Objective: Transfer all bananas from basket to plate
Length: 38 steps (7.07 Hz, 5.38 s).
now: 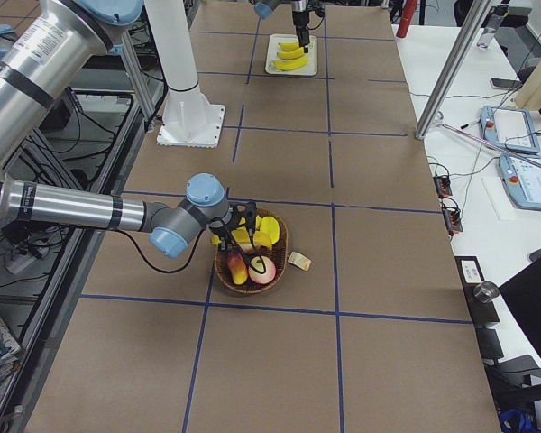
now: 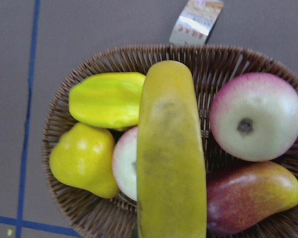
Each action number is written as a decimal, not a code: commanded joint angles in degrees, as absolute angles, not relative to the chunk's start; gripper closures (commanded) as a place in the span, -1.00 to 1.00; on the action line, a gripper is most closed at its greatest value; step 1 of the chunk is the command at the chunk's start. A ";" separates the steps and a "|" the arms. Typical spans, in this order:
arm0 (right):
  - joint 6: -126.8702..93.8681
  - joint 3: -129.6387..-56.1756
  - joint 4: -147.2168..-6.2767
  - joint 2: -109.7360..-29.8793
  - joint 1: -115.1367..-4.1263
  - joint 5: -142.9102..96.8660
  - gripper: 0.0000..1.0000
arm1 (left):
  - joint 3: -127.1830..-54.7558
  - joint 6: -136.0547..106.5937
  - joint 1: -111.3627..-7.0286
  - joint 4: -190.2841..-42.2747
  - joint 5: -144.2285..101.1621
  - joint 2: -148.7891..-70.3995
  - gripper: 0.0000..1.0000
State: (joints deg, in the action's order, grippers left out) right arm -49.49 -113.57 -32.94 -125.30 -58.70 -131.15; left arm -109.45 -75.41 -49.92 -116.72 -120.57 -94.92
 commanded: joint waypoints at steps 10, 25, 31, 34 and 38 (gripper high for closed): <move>-71.07 -114.87 -46.66 -78.08 -39.88 -118.55 0.95 | -105.05 -100.51 -42.81 -134.15 -120.15 -116.35 -0.98; -74.88 -115.22 -52.21 -68.47 -25.75 -104.85 0.93 | -100.37 -105.29 -30.85 -136.49 -111.89 -126.12 -0.73; -75.40 -115.93 -52.29 -68.73 -25.93 -102.30 -1.00 | -100.37 -104.85 -30.94 -136.41 -112.32 -125.68 1.00; -75.67 -116.80 -52.29 -69.34 -26.19 -102.65 -1.00 | -100.37 -104.24 -31.98 -135.19 -113.19 -125.16 1.00; -75.67 -118.83 -52.91 -72.86 -26.37 -102.66 -1.00 | -102.30 -93.21 -44.19 -131.57 -124.19 -110.70 1.00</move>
